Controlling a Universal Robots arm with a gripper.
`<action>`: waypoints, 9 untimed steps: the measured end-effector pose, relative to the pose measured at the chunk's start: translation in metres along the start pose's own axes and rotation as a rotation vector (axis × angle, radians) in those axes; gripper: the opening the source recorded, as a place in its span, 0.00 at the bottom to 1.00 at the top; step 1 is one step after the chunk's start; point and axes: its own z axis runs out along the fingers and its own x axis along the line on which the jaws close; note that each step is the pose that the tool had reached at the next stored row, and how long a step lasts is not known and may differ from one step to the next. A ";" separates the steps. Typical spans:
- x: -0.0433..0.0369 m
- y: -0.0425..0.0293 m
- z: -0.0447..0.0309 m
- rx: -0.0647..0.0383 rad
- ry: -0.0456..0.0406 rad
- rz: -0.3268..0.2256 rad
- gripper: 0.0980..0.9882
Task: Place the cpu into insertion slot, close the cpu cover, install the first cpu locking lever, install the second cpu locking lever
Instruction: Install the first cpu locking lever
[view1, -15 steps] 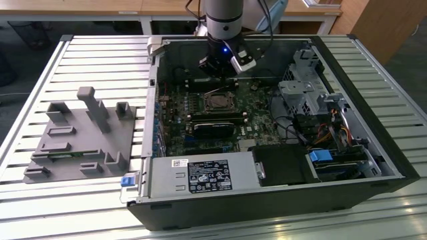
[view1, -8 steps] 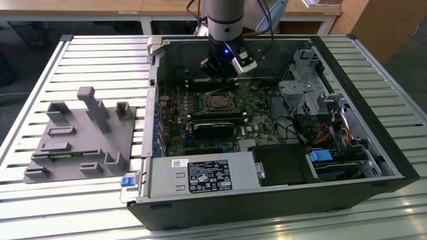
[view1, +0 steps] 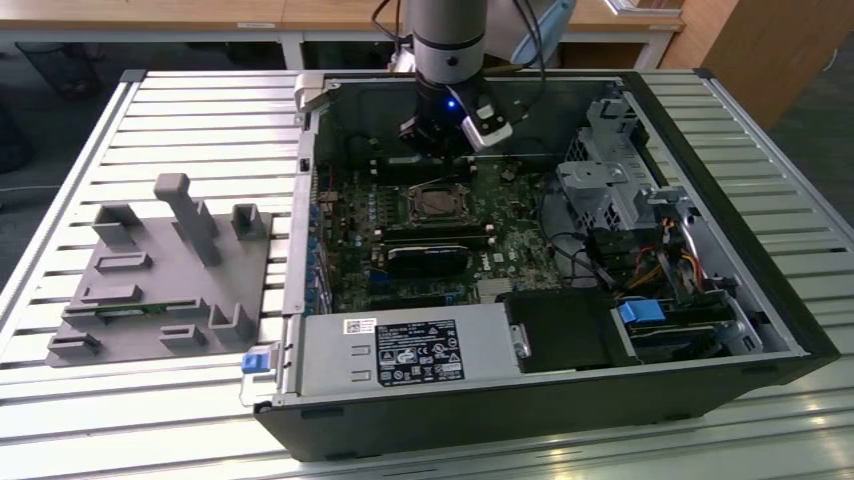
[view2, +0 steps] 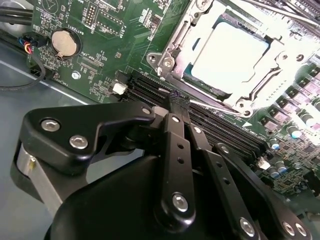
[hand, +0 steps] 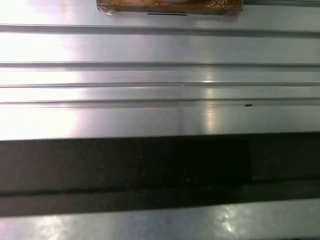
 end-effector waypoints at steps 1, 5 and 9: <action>0.0005 -0.0003 0.0000 0.000 0.0001 -0.001 0.01; 0.0009 -0.0010 0.0002 0.001 0.0033 -0.024 0.01; 0.0010 -0.0012 0.0013 0.002 0.0074 -0.052 0.01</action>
